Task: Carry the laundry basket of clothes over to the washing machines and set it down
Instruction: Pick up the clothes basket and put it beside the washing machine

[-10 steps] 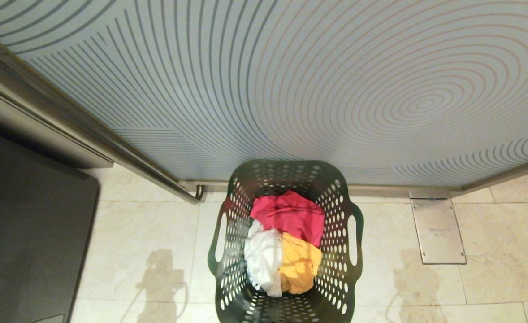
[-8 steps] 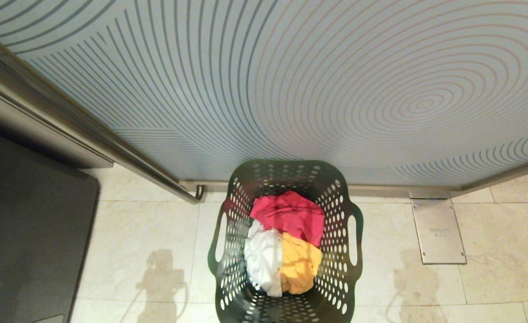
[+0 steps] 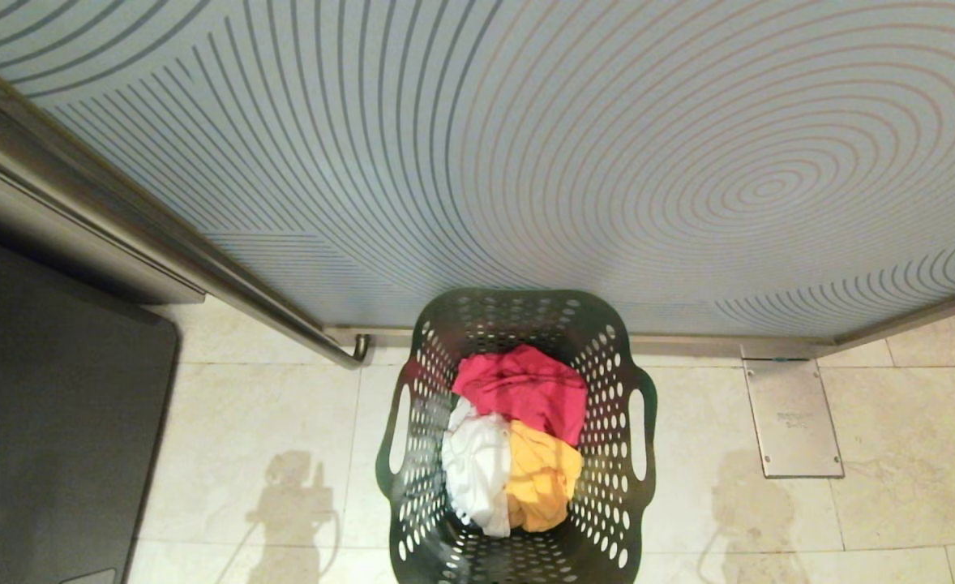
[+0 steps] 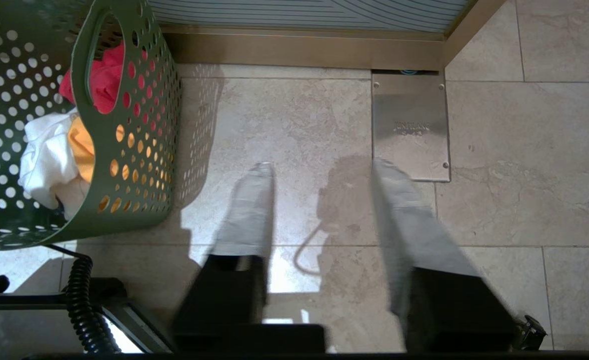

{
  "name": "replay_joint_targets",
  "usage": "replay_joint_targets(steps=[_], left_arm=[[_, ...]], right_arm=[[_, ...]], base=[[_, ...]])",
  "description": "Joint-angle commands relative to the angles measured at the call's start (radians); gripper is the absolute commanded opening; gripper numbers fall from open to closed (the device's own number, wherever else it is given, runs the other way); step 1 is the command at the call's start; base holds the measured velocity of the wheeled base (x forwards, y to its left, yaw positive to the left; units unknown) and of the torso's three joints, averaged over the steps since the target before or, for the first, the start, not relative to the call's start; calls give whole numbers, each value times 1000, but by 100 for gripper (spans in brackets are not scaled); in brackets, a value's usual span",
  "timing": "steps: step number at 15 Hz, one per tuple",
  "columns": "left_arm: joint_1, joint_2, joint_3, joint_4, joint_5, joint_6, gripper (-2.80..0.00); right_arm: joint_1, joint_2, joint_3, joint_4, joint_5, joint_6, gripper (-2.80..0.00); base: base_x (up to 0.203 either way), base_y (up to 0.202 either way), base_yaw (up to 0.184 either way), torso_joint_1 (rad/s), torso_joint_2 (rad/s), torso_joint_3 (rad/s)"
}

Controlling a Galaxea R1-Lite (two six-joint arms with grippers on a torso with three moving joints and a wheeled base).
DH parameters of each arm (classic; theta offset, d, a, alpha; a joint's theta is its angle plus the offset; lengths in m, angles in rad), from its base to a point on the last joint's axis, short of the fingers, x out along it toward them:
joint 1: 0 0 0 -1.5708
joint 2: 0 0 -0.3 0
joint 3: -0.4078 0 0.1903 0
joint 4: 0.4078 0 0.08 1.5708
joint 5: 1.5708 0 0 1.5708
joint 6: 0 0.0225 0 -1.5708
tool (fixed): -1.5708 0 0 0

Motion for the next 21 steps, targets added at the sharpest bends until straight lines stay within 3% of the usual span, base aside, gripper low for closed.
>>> replay_joint_targets(steps=[1, 11, 13, 15, 18, 21], left_arm=[[0, 0, 0, 0, 0, 1, 0], [0, 0, 0, 0, 0, -5, 0], [0, 0, -22, -8, -2, -3, 0], [0, 31, -177, 68, -17, -2, 0], [-7, 248, -454, 388, -134, -5, 0], [-12, 513, -490, 485, -293, -11, 0]], right_arm=[[0, 0, 0, -1, 0, -4, 0], [2, 24, -5, 13, 5, -16, 0], [1, 53, -92, 30, 14, -19, 0], [1, 171, -307, 124, 18, 24, 0], [1, 520, -557, 285, 85, 165, 0], [1, 841, -585, 206, 187, 271, 0]], base=[[0, 0, 0, 0, 0, 0], [0, 0, 0, 0, 0, 0], [0, 0, 0, 0, 0, 0], [0, 0, 0, 0, 0, 0], [0, 0, 0, 0, 0, 0], [0, 0, 0, 0, 0, 0]])
